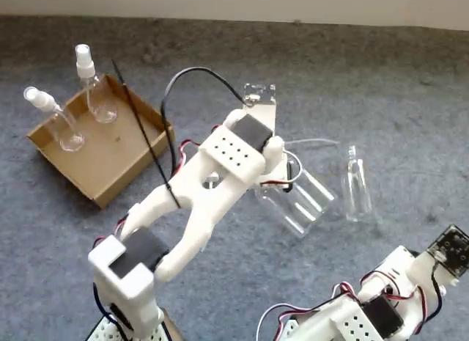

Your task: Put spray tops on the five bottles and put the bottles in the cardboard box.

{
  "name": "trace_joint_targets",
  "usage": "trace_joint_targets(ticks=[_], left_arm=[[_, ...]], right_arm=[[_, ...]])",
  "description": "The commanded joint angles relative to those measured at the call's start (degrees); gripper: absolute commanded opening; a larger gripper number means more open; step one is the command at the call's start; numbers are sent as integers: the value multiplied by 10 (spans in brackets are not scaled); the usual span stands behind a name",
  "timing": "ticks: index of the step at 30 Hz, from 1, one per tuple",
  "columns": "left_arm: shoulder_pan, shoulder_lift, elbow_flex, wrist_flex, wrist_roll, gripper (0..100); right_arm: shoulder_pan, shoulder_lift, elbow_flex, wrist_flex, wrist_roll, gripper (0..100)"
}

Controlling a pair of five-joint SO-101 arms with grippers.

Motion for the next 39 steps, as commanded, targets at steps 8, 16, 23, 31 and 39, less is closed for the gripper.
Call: trace_joint_targets(ticks=[8,16,23,31,39], left_arm=[[7,138,-156,5,90,226],[0,197,-165,0,129,226],[-13,235,-163,-67,165,226],[0,271,-162,-69,167,221],[-2,279,-160,-69,167,220]], right_arm=[[39,-4,75,36,7,5],[42,-4,75,36,7,5],[42,-4,75,36,7,5],[43,-4,75,36,7,5],[43,-4,75,36,7,5]])
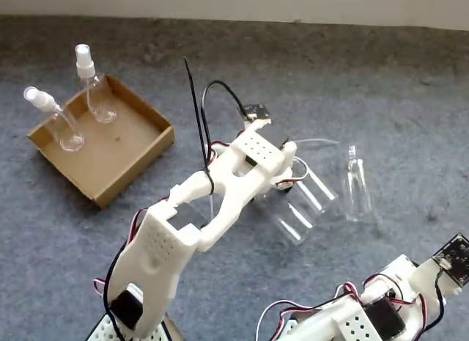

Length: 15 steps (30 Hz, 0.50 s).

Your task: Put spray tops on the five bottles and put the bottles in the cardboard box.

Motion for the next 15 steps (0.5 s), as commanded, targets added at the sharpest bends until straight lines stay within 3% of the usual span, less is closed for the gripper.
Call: trace_joint_targets(ticks=[1,7,12,15], left_arm=[[2,-6,-24,-6,6,220],[2,-6,-23,-5,6,212],[3,-6,-24,14,5,85],[2,-6,-25,28,4,83]], right_arm=[[7,-4,75,0,7,5],[7,-4,75,0,7,5],[7,-4,75,0,7,5],[7,-4,75,0,7,5]])
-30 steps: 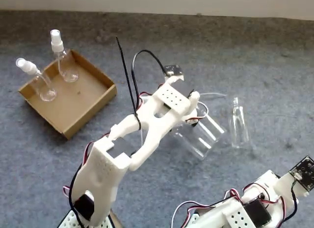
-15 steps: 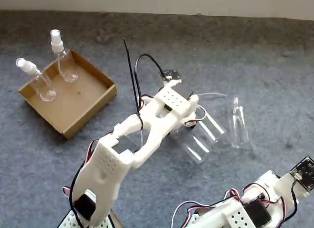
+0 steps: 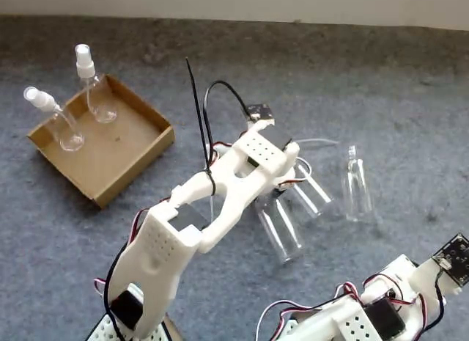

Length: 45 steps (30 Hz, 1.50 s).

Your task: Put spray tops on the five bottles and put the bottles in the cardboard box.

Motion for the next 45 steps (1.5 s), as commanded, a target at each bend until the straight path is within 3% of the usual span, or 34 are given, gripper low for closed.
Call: trace_joint_targets(ticks=[1,5,9,14,24,34,43,45], left_arm=[[0,-7,-20,34,4,88],[0,-11,-25,76,-19,95],[-3,-15,-38,128,-128,91],[-35,-31,-87,187,-215,91],[-116,-132,-103,202,-416,91],[-120,-225,-19,202,-418,91],[-47,-267,41,200,-414,91],[-42,-268,36,200,-371,91]], right_arm=[[7,-4,75,0,7,5],[7,-4,75,0,7,5],[7,-4,75,0,7,5],[7,-4,75,0,7,5],[5,-4,75,0,7,5],[3,-4,75,0,7,5],[3,-4,75,0,7,5],[3,-4,75,0,7,5]])
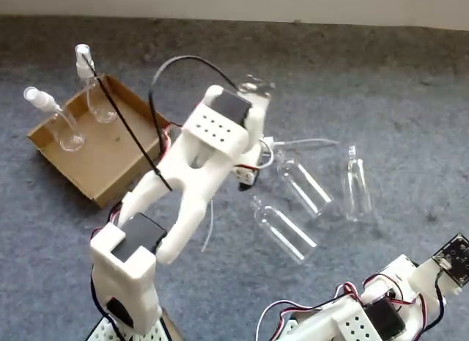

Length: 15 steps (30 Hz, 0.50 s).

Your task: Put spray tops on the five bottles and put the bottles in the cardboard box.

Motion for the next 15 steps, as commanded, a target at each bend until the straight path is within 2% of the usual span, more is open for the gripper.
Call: trace_joint_targets(ticks=[1,5,7,12,15], left_arm=[[26,-36,-7,4,71,91],[36,-34,-18,4,148,94],[61,-33,-21,4,179,94],[116,-31,-22,2,319,95],[127,-29,-18,-7,363,104]], right_arm=[[3,-4,75,0,7,5],[3,-4,75,0,7,5],[3,-4,75,0,7,5],[3,-4,75,0,7,5],[3,-4,75,0,7,5]])
